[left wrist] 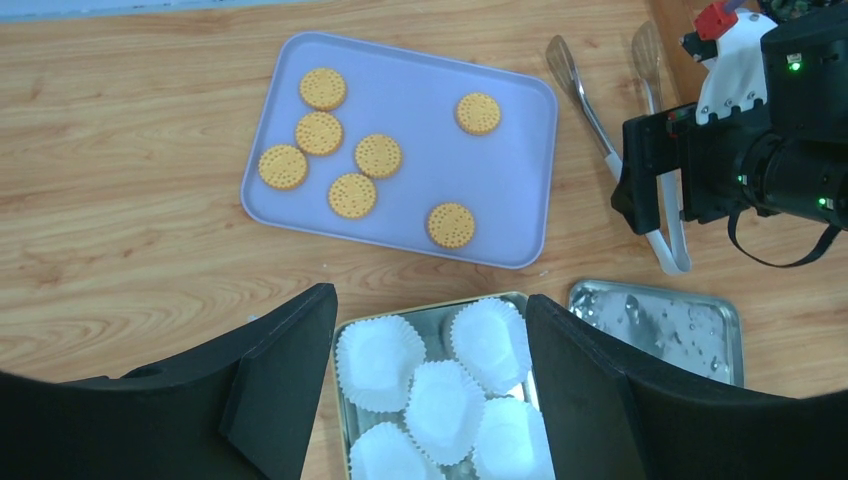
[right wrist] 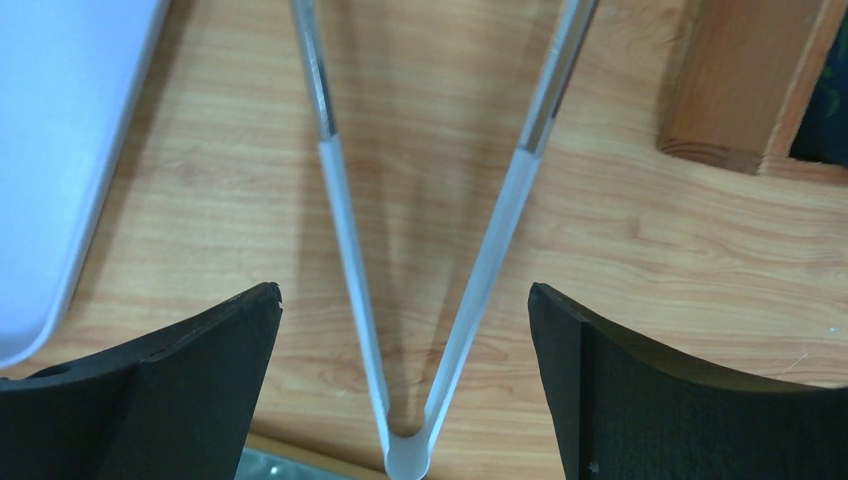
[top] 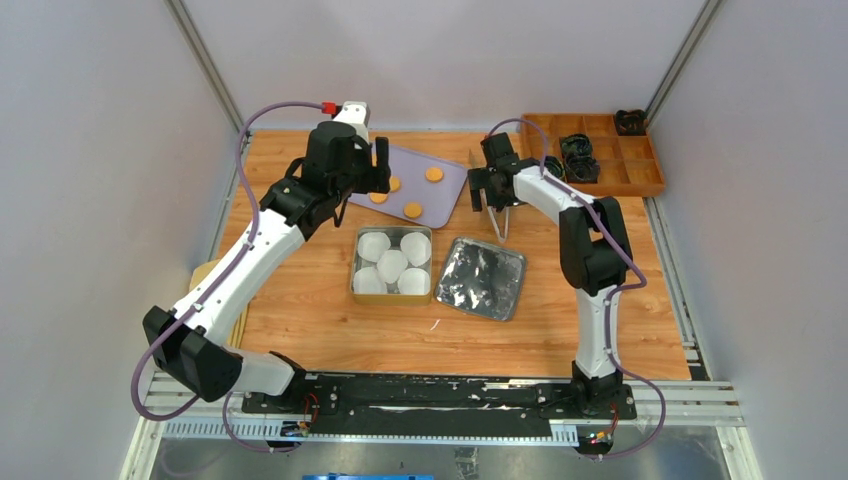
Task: Pack the cookies
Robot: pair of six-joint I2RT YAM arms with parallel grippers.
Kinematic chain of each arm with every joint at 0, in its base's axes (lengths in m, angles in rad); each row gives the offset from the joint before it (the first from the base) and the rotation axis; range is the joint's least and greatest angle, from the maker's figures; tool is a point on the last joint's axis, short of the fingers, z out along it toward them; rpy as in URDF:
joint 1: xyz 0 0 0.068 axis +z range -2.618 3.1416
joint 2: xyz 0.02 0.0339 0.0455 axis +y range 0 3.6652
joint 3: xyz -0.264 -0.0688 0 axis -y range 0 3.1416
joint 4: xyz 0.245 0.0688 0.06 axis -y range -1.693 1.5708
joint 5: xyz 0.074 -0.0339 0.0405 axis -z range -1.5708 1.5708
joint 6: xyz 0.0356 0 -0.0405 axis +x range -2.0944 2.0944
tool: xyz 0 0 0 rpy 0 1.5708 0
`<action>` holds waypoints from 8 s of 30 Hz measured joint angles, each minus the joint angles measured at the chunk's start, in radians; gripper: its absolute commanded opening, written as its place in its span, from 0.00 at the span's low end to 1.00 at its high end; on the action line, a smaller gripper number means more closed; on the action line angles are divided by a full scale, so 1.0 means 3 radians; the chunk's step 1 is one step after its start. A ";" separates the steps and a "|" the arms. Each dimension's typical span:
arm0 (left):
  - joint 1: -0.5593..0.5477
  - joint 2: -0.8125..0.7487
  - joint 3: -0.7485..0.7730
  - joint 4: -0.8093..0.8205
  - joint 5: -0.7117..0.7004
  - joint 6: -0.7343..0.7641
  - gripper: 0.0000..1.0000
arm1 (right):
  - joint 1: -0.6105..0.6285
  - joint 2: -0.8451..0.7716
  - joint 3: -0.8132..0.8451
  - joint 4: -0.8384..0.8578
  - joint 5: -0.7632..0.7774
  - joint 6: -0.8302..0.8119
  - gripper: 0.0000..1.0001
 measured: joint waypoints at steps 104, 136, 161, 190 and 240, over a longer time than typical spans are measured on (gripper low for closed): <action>0.0000 0.0037 -0.0048 0.0009 0.0000 -0.0009 0.73 | 0.0379 -0.1071 0.0031 -0.0286 -0.0292 -0.0050 0.31; 0.0000 0.0037 -0.0048 0.0009 -0.0027 0.0000 0.71 | 0.0570 -0.0998 0.0184 -0.0225 -0.0423 -0.0197 0.00; 0.0000 0.0017 -0.0085 0.0009 -0.0056 -0.0001 0.75 | 0.0567 -0.0998 0.0029 -0.0326 -0.0061 -0.0296 0.45; 0.0000 0.0011 -0.0085 0.0006 -0.0062 0.0000 0.75 | 0.0595 -0.0327 0.0359 -0.0515 -0.0252 -0.0272 0.49; 0.0043 -0.0041 0.0196 -0.0175 -0.0579 0.0014 0.75 | 0.1133 -0.1465 -0.0187 -0.0591 -0.0444 -0.0192 0.00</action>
